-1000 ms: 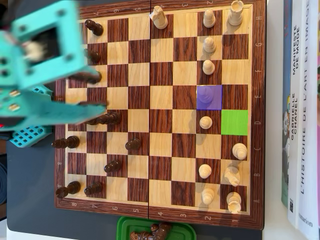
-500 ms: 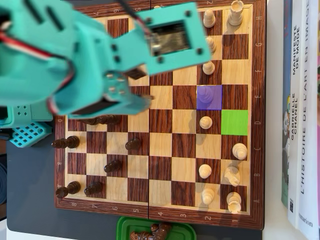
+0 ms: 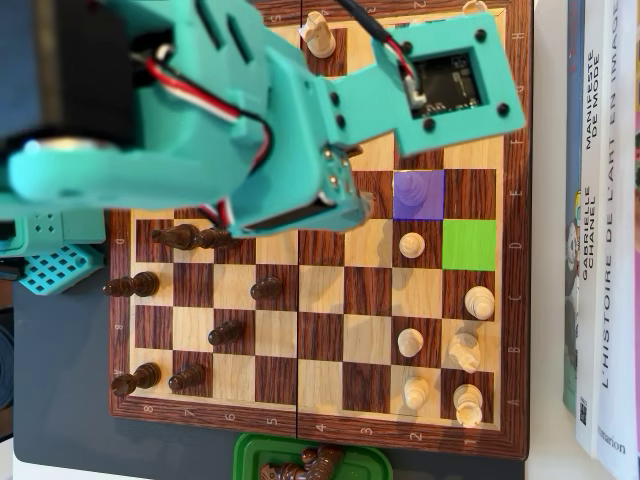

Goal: Play chess

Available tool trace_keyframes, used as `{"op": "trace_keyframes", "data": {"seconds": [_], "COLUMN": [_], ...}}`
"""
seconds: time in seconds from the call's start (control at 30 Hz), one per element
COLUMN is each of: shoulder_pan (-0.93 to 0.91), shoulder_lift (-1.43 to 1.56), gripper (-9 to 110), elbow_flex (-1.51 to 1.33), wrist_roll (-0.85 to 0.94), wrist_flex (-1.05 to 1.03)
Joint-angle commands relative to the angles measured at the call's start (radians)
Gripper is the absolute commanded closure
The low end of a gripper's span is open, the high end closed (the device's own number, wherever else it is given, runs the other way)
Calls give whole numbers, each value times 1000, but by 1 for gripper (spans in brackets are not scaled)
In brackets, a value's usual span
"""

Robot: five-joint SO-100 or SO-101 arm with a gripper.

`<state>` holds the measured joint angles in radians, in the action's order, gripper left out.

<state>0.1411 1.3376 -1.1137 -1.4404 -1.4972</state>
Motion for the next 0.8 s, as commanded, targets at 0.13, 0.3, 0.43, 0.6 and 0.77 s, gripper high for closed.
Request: {"op": "trace_keyframes", "data": {"seconds": [0.13, 0.3, 0.43, 0.6, 0.77], "shoulder_pan": [5, 3, 3, -2, -2], "shoulder_lift": [-8, -49, -58, -60, -107], "gripper": [86, 86, 86, 86, 85], "elbow_flex": [57, 58, 98, 104, 124], "wrist_roll": [5, 5, 5, 3, 2], "wrist_flex": [-3, 6, 2, 6, 5]}}
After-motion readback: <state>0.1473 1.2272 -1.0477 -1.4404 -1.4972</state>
